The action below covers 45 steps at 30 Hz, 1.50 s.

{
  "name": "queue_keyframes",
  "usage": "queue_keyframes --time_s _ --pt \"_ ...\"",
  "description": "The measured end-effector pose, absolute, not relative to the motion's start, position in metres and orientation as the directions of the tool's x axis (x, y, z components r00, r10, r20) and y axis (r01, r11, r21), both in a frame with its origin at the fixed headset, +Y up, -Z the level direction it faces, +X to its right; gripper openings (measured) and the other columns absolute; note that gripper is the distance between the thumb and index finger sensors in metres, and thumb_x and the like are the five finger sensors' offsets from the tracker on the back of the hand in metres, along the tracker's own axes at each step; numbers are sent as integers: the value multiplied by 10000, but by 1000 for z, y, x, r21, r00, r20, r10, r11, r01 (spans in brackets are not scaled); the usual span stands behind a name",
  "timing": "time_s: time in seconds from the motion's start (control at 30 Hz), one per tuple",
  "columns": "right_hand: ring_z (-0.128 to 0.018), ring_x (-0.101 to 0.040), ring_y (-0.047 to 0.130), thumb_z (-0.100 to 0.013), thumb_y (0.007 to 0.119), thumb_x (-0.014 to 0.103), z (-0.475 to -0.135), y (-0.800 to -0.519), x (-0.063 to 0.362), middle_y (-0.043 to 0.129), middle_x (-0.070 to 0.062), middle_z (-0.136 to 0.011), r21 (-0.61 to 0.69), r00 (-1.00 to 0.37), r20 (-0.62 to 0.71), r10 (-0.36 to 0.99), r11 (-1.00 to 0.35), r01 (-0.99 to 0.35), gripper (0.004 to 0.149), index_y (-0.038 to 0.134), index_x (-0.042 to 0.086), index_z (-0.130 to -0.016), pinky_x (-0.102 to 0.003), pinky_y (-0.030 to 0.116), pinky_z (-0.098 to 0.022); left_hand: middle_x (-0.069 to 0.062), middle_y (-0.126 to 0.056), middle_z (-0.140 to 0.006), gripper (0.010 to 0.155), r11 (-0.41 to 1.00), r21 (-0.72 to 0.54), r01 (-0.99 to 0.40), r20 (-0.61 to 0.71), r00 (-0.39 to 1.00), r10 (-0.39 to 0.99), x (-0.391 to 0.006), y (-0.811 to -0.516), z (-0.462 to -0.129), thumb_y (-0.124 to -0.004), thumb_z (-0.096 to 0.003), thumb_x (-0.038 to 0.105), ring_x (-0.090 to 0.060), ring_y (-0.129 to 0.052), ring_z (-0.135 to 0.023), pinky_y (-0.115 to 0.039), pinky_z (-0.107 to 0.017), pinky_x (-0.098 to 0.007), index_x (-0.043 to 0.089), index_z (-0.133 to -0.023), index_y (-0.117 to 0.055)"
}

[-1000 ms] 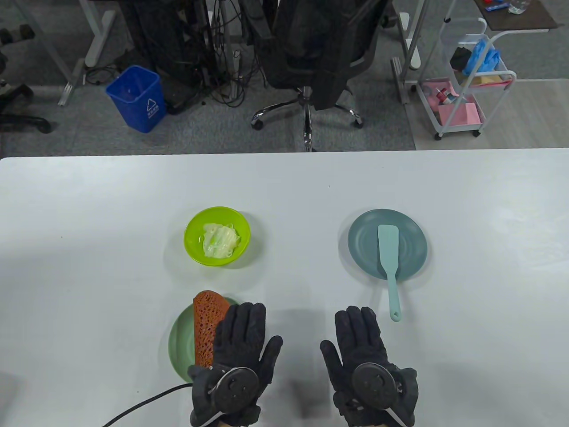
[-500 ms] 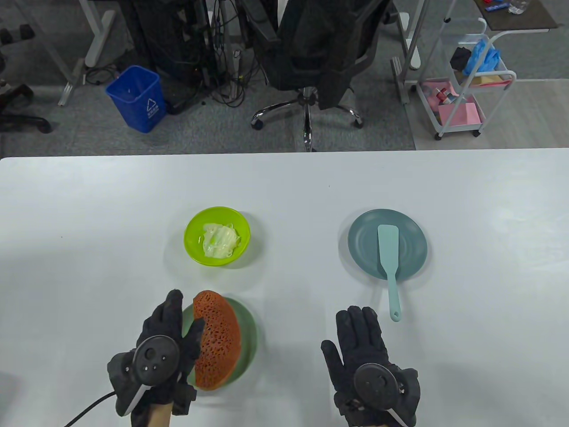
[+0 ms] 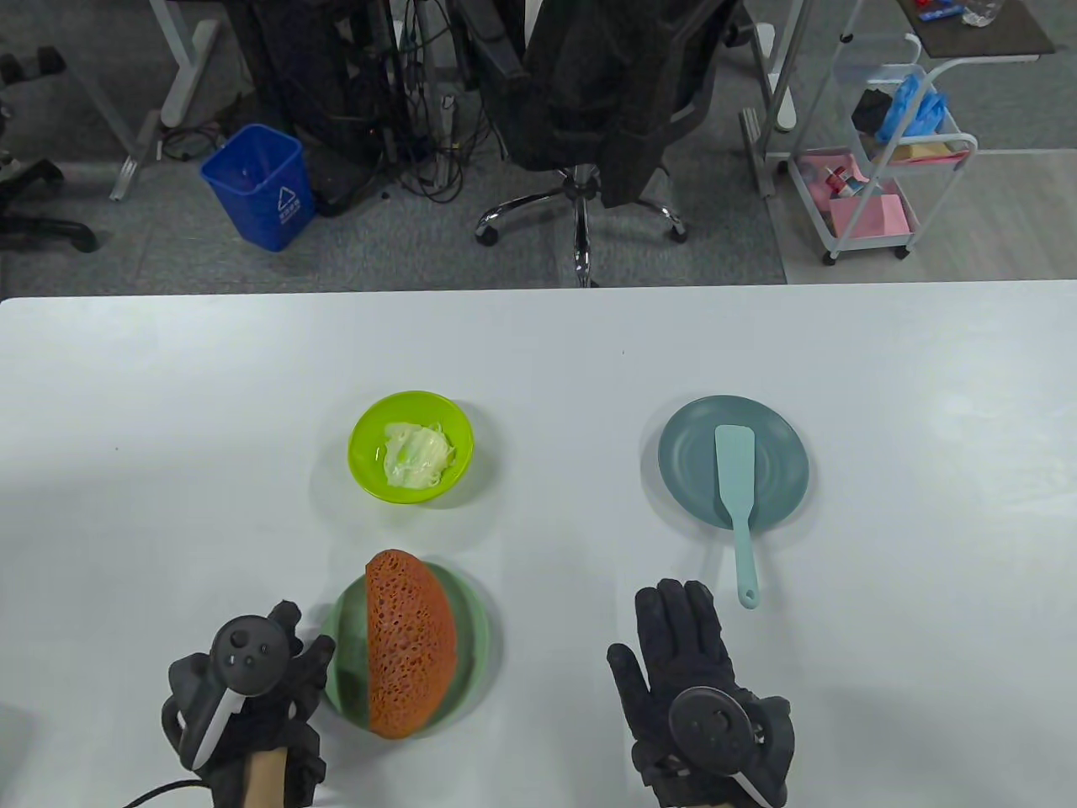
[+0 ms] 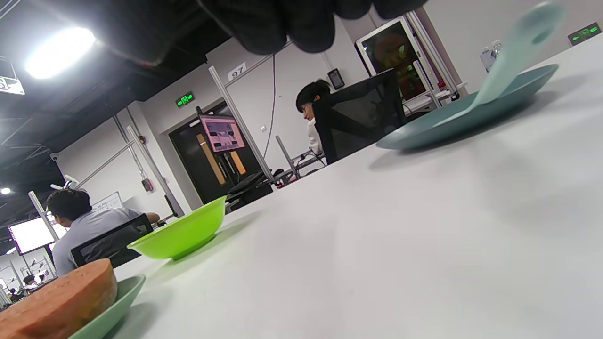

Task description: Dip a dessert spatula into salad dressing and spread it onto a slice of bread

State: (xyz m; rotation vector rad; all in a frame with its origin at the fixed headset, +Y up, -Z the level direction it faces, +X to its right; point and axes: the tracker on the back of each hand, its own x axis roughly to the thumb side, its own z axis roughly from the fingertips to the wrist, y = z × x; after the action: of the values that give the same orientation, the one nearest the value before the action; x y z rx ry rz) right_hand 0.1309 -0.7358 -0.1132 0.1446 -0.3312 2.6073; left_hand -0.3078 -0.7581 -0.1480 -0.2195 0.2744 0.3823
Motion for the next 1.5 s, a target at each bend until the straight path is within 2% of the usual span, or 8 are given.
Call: queue_keyframes --time_s 0.2,0.37,0.63,1.1,1.37,1.5 --pt "-1082 -392 344 -555 667 570 -113 -736 131 464 -115 -1138 -208 -868 161 469 -844 -495 651 521 212 -1078 -521 447 -767 -21 -992 -716 510 893 -173 -416 -291 888 357 -302 -768 -151 -861 -581 434 -157 -1073 -432 -944 -329 -329 141 -997 -816" --pt "-1082 -390 345 -555 666 570 -113 -736 131 466 -114 -1137 -209 -868 161 470 -843 -495 650 520 213 -1079 -520 446 -767 -31 -1023 -668 476 924 -139 -357 -269 911 311 -295 -765 -152 -890 -564 404 -136 -1096 -375 -962 -286 -307 126 -950 -864" --pt "-1083 -390 341 -555 665 572 -114 -736 132 461 -114 -1140 -209 -866 156 475 -841 -499 651 518 214 -1079 -520 445 -767 -32 -1071 -602 419 886 -156 -437 -202 892 405 -258 -767 -158 -919 -550 381 -95 -1148 -301 -1014 -221 -237 112 -872 -928" --pt "-1084 -389 339 -558 663 573 -114 -735 134 458 -114 -1141 -207 -855 150 497 -830 -519 652 515 213 -1081 -519 444 -769 -37 -1075 -596 427 873 -231 -429 -61 902 427 -151 -768 -166 -928 -547 379 -79 -1152 -286 -1021 -211 -219 96 -867 -930" --pt "-1083 -391 337 -558 662 573 -115 -735 135 456 -114 -1142 -205 -852 148 502 -827 -523 652 513 214 -1081 -519 443 -769 -29 -1070 -611 456 878 -207 -433 -38 900 435 -141 -769 -160 -913 -558 403 -65 -1155 -299 -1020 -215 -207 90 -890 -915" --pt "-1083 -392 338 -558 663 573 -115 -735 135 457 -116 -1140 -203 -854 150 497 -830 -519 653 514 213 -1081 -520 442 -768 -38 -1034 -678 465 913 -180 -367 -1 928 373 -142 -764 -155 -824 -601 421 -134 -1122 -358 -979 -267 -281 112 -944 -874"
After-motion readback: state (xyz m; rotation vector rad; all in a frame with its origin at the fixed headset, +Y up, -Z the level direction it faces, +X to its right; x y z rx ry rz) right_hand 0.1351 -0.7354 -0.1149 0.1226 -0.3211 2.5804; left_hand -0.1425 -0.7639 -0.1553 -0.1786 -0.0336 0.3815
